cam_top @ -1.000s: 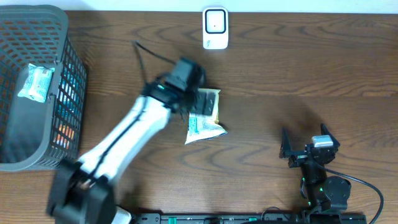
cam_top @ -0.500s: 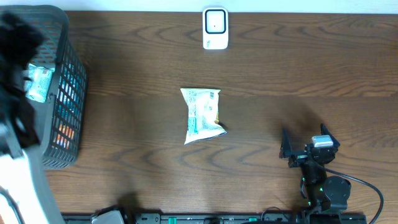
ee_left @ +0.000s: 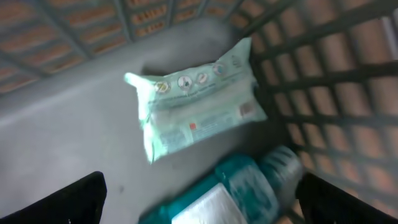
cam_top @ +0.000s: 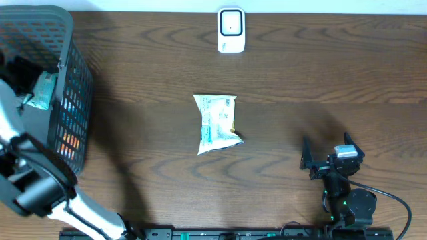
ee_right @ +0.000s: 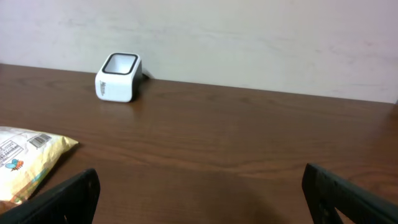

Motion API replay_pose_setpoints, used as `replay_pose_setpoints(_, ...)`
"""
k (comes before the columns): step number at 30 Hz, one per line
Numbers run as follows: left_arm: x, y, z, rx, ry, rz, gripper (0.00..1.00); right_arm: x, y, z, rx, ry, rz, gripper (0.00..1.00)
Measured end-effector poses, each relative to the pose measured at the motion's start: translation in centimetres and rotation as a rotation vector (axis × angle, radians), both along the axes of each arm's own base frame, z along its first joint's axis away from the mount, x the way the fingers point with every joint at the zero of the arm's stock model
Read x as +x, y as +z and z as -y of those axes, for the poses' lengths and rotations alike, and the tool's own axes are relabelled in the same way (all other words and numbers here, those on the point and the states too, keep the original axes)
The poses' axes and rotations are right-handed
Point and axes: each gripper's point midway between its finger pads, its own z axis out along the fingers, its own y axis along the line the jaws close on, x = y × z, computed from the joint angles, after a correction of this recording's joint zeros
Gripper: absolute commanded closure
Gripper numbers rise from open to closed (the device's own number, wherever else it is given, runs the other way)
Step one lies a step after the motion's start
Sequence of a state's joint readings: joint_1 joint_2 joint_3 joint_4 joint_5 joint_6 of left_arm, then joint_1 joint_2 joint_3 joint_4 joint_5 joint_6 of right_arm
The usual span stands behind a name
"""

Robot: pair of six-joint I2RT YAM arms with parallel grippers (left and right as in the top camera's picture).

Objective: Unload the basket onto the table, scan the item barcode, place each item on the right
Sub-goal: 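Reach the left gripper back into the basket and grasp the green packet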

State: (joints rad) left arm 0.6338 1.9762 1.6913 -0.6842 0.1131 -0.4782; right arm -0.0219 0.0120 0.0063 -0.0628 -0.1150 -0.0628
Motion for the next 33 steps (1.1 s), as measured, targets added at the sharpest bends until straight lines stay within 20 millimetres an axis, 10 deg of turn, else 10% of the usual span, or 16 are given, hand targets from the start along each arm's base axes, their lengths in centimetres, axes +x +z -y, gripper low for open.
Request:
replay_pose_setpoints(9, 1.0, -9.5, -1.0, -0.058, 0.001, -0.109, 0.02, 0.0, 0.0, 0.0, 0.0, 0.0, 0.0, 0.01)
replay_pose_setpoints(11, 1.7, -9.0, -1.5, -0.035, 0.001, -0.086, 0.07, 0.0, 0.0, 0.0, 0.0, 0.0, 0.0, 0.01)
replay_pose_setpoints(19, 2.0, -9.3, -2.3, 0.013, -0.022, -0.088, 0.92, 0.0, 0.0, 0.0, 0.0, 0.0, 0.0, 0.01)
replay_pose_setpoints(29, 0.3, -8.1, -1.6, 0.02, -0.07, -0.154, 0.93, 0.0, 0.0, 0.0, 0.0, 0.0, 0.0, 0.01)
replay_pose_setpoints(33, -0.8, -2.6, -1.2, 0.071, -0.059, -0.094, 0.93, 0.0, 0.0, 0.0, 0.0, 0.0, 0.0, 0.01)
